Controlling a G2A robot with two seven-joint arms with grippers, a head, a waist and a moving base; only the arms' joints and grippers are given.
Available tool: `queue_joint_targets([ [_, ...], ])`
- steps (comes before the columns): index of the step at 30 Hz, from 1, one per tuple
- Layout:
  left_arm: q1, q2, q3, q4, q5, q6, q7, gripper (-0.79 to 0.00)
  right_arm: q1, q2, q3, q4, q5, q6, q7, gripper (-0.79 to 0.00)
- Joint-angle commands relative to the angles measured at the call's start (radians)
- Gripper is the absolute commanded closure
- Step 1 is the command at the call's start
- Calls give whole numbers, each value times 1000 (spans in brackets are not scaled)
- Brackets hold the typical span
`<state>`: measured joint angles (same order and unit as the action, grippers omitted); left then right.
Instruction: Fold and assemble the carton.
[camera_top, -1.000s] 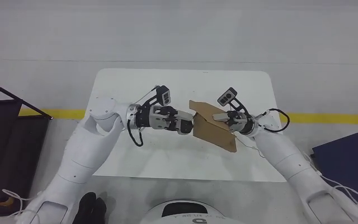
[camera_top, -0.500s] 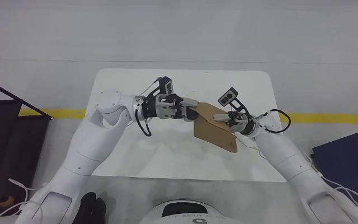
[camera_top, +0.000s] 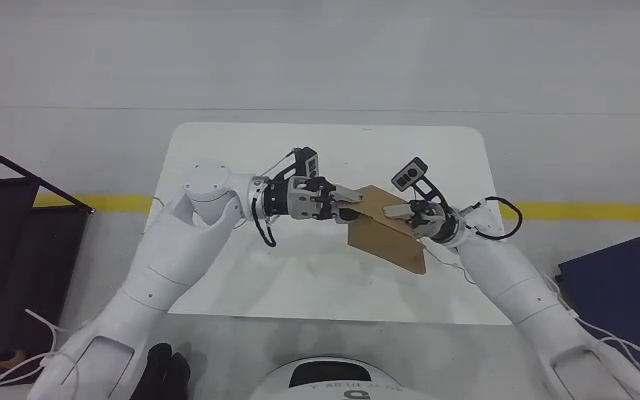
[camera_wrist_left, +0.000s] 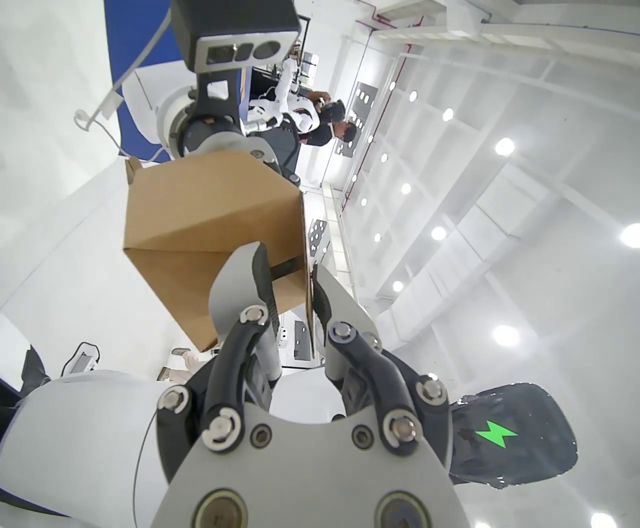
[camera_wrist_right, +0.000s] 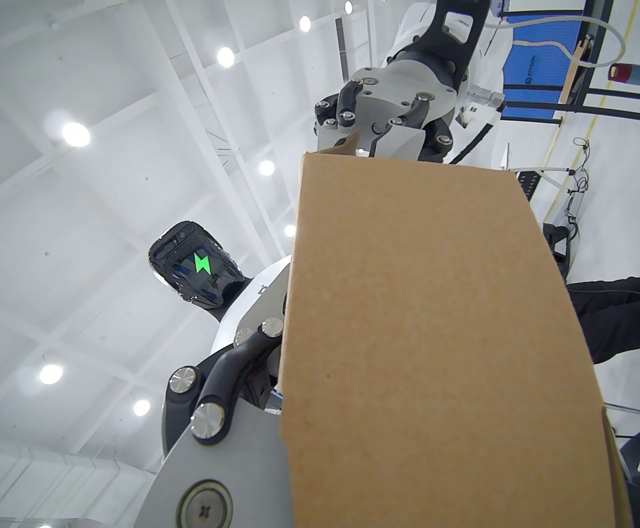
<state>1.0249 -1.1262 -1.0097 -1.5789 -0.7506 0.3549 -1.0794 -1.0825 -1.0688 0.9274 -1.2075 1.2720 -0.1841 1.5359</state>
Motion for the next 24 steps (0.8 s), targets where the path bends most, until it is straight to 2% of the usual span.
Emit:
queue_joint_targets([
  [1, 1, 4, 0, -8, 19, 15, -15, -169, -1, 0, 1, 0, 1, -1, 0, 0],
  [7, -23, 16, 15, -52, 116, 101, -62, -185, -7, 3, 12, -23, 4, -12, 0, 0],
  [18, -76, 35, 4, -106, 156, 253, -120, -215, -32, 12, 40, -57, -8, -12, 0, 0],
  [24, -83, 49, 2, -110, 136, 275, -111, -252, -39, 15, 46, -82, -27, -6, 0, 0],
])
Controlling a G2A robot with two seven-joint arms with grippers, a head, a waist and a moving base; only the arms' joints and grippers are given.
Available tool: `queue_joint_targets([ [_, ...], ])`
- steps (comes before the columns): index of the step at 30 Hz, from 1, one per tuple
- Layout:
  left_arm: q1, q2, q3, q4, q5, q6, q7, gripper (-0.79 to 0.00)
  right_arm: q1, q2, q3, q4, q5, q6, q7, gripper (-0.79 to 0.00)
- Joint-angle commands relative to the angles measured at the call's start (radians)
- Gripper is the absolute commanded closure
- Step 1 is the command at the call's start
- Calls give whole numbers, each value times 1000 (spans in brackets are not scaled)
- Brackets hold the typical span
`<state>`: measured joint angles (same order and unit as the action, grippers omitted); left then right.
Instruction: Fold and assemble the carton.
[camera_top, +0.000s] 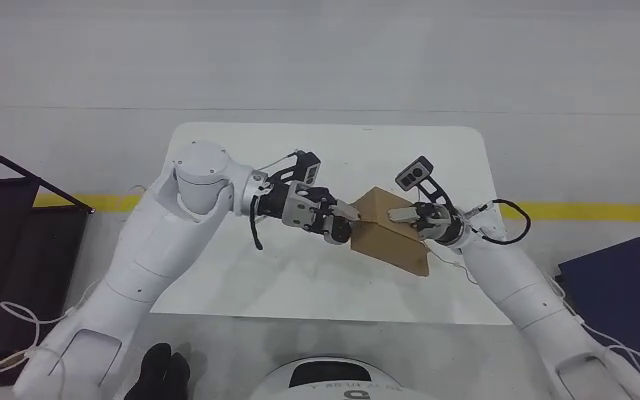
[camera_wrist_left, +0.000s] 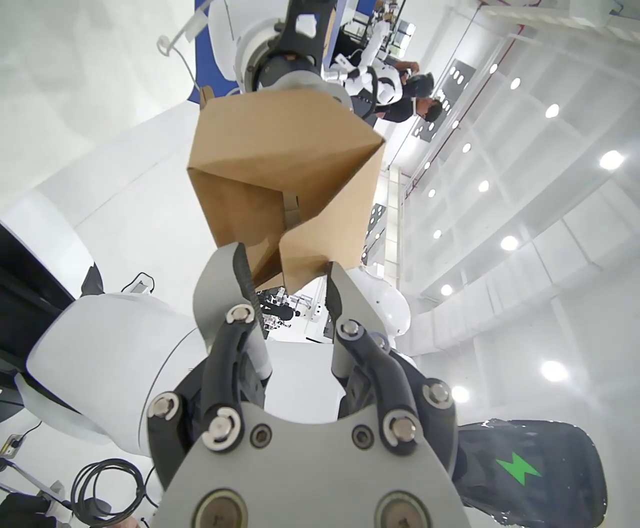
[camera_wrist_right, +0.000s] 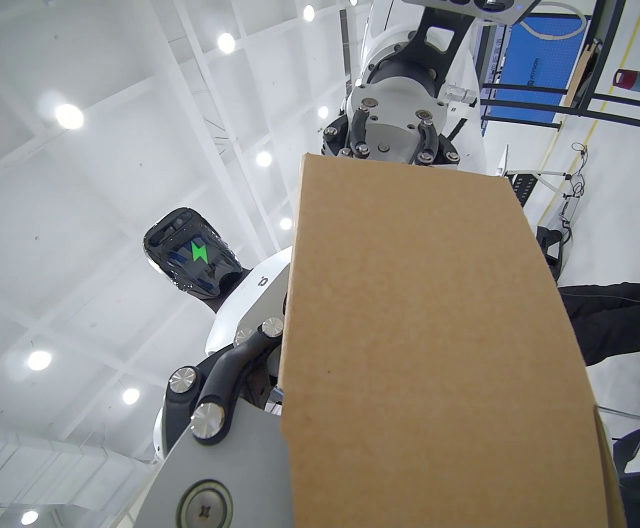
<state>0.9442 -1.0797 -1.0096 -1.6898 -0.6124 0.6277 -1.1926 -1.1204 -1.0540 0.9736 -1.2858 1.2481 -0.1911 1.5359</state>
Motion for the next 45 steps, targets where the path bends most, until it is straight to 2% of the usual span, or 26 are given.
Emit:
queue_joint_targets([
  [1, -4, 6, 7, 3, -2, 7, 8, -249, -2, 0, -1, -8, -6, 1, 0, 0],
  [15, -34, 46, 65, 13, -27, 23, 23, -249, -15, 1, 5, -41, -36, 6, 0, 0],
  [19, -45, 58, 94, 5, -22, 27, 27, -292, -17, 2, 9, -46, -40, 7, 0, 0],
  [25, -61, 70, 128, 7, -31, 29, 29, -302, -19, 0, 11, -49, -42, 9, 0, 0],
  [45, -96, 43, 214, 69, -76, -28, 55, -286, -7, -9, -6, -30, -31, 27, 0, 0],
])
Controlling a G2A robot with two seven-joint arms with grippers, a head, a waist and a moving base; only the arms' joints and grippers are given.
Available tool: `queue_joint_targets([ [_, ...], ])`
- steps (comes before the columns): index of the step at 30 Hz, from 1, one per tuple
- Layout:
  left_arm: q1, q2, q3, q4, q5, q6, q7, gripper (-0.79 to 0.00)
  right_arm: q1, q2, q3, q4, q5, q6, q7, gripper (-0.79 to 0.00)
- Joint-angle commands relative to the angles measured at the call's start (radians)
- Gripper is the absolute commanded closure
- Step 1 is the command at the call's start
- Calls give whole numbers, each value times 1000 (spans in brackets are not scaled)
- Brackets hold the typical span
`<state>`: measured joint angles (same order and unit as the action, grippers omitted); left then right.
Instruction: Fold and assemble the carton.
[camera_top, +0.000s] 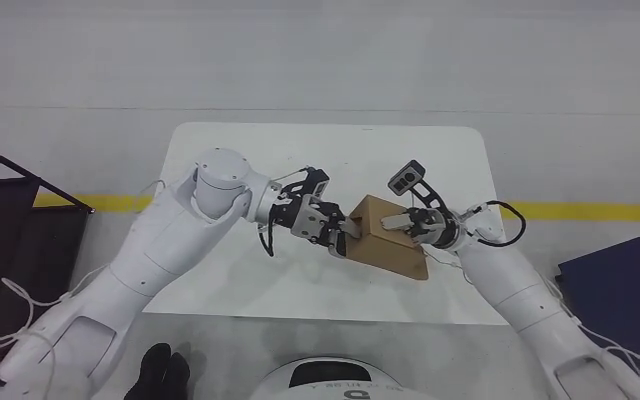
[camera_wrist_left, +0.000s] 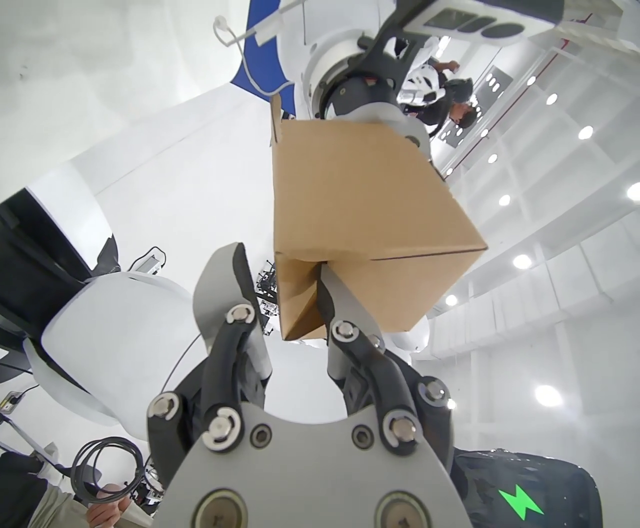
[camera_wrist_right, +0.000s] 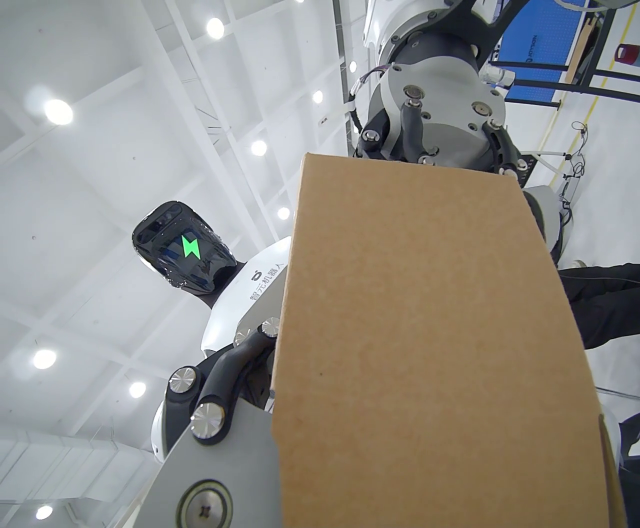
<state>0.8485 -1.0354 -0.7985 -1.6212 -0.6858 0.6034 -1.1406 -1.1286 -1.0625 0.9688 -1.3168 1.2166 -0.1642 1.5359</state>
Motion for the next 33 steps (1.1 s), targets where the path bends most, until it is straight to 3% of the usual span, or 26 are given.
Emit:
queue_joint_targets([
  [1, -1, -3, 6, 1, -3, -6, 5, -286, 2, -1, -2, 2, 1, -1, 0, 0],
  [20, 63, 10, -57, -41, -25, -74, 49, -320, 3, 0, -7, 0, -5, 1, 0, 0],
  [33, 129, 4, -63, -61, -16, -201, 144, -323, 6, 0, -8, -5, -13, 6, 0, 0],
])
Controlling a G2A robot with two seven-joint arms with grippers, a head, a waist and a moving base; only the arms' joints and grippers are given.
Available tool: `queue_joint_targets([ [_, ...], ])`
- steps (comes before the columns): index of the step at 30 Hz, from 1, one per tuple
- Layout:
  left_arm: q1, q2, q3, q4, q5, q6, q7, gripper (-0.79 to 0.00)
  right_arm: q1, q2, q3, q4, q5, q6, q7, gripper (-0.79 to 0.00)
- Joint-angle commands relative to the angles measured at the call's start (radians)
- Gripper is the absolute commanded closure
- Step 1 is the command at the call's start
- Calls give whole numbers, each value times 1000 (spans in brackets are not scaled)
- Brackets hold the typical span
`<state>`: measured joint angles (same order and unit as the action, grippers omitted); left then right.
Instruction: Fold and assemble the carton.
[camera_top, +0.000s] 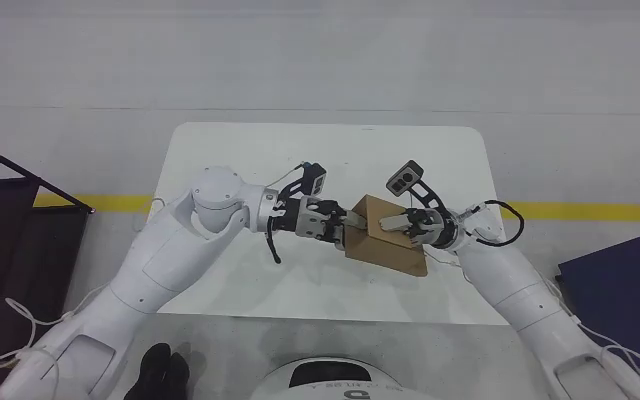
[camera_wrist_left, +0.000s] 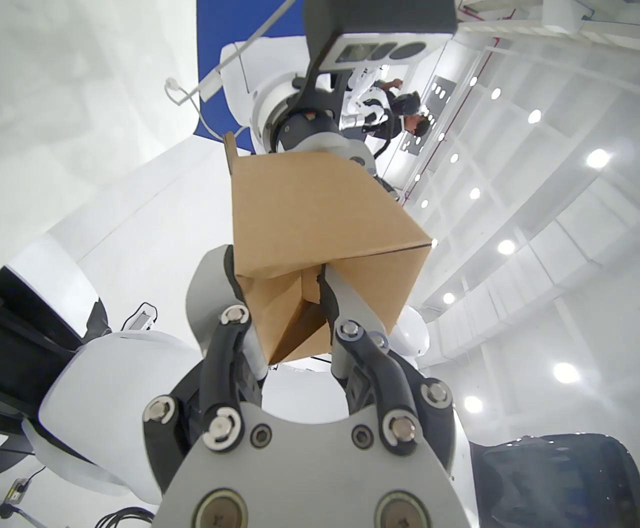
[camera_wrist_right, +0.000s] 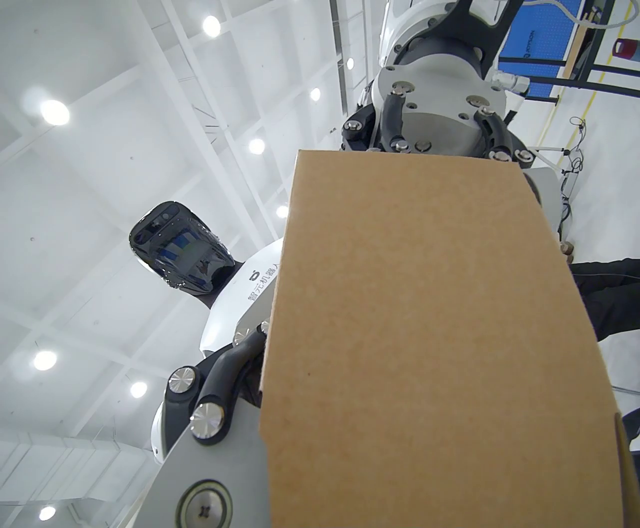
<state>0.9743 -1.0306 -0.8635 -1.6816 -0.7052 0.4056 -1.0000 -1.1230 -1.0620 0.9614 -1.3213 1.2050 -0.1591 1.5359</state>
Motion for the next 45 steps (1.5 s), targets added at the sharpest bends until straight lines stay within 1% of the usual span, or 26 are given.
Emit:
queue_joint_targets([
  [1, 6, -1, 2, 0, 4, -7, 5, -323, 1, 0, -1, -3, -1, 2, 0, 0],
  [10, 17, -6, -3, -4, -7, -27, 4, -323, 2, -2, -3, -2, -9, 4, 0, 0],
  [15, 28, -3, -30, -11, -20, -44, 2, -339, 1, -2, 1, -2, -10, 5, 0, 0],
  [20, 68, 10, -93, -27, -32, -67, 0, -348, 0, -2, 7, 1, -10, 9, 0, 0],
  [25, 127, 26, -174, -44, -60, -100, -3, -366, 5, -2, 13, 15, 6, 19, 0, 0],
  [32, 203, 43, -274, -21, -110, -139, -16, -385, 25, -2, 29, 88, 35, 53, 0, 0],
  [34, 224, 46, -303, -8, -132, -152, -20, -449, 30, -2, 39, 112, 56, 62, 0, 0],
  [36, 244, 50, -330, 4, -153, -165, -25, -480, 30, -2, 39, 112, 56, 62, 0, 0],
  [38, 264, 52, -352, 12, -173, -178, -32, -489, 30, -2, 39, 112, 56, 62, 0, 0],
  [41, 294, 53, -379, 20, -228, -201, -44, -523, 30, -2, 39, 112, 56, 62, 0, 0],
  [42, 304, 52, -386, 25, -253, -210, -48, -542, 30, -2, 39, 112, 56, 62, 0, 0],
  [45, 329, 45, -397, 54, -345, -250, -60, -563, 30, -2, 39, 112, 56, 62, 0, 0],
])
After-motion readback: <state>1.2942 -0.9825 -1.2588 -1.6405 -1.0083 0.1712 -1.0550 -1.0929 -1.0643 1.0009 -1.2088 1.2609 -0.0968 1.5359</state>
